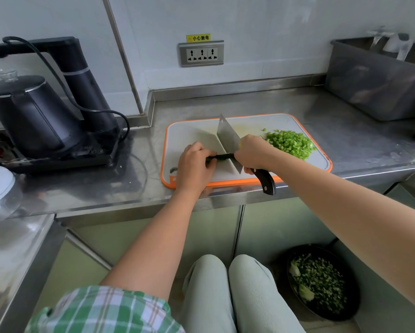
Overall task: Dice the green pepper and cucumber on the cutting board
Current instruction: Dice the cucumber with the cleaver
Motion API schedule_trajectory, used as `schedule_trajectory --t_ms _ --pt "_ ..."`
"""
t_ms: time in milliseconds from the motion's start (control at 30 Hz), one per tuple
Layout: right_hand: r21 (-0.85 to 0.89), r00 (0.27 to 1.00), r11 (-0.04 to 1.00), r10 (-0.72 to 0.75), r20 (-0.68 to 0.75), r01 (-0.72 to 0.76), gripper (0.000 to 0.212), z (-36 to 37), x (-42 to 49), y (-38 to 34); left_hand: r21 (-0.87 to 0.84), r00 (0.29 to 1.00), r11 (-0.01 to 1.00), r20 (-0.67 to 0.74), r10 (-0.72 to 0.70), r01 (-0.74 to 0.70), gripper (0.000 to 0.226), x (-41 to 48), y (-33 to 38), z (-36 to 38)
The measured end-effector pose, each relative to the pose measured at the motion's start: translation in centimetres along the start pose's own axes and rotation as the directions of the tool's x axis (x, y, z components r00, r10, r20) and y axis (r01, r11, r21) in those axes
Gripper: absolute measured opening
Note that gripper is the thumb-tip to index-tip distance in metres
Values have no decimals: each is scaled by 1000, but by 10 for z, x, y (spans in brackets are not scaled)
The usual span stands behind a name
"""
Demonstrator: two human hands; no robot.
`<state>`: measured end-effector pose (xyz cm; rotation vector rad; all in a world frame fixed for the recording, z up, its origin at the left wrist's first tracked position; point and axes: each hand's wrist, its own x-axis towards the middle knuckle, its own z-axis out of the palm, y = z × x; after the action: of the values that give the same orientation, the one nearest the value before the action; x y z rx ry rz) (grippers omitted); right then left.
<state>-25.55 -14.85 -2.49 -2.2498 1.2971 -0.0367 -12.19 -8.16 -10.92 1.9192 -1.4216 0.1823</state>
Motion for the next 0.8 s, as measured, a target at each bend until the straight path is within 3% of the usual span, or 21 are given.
schedule_trajectory --t_ms 233,400,600,800 --pt "-8 996 1000 -12 -89 11 15 2 0 5 4 1000 1000 -4 0 0 17 0 0 -1" --pt "-75 999 997 -24 -47 20 17 -10 -2 -1 5 1000 1000 -10 7 -7 12 0 0 -2" --pt "1 1000 1000 -16 1 16 13 -1 -4 0 3 1000 1000 -4 4 -4 10 -1 0 -2" --pt "-16 998 999 -29 -57 28 14 7 0 4 7 1000 1000 -6 -5 5 11 0 0 -2"
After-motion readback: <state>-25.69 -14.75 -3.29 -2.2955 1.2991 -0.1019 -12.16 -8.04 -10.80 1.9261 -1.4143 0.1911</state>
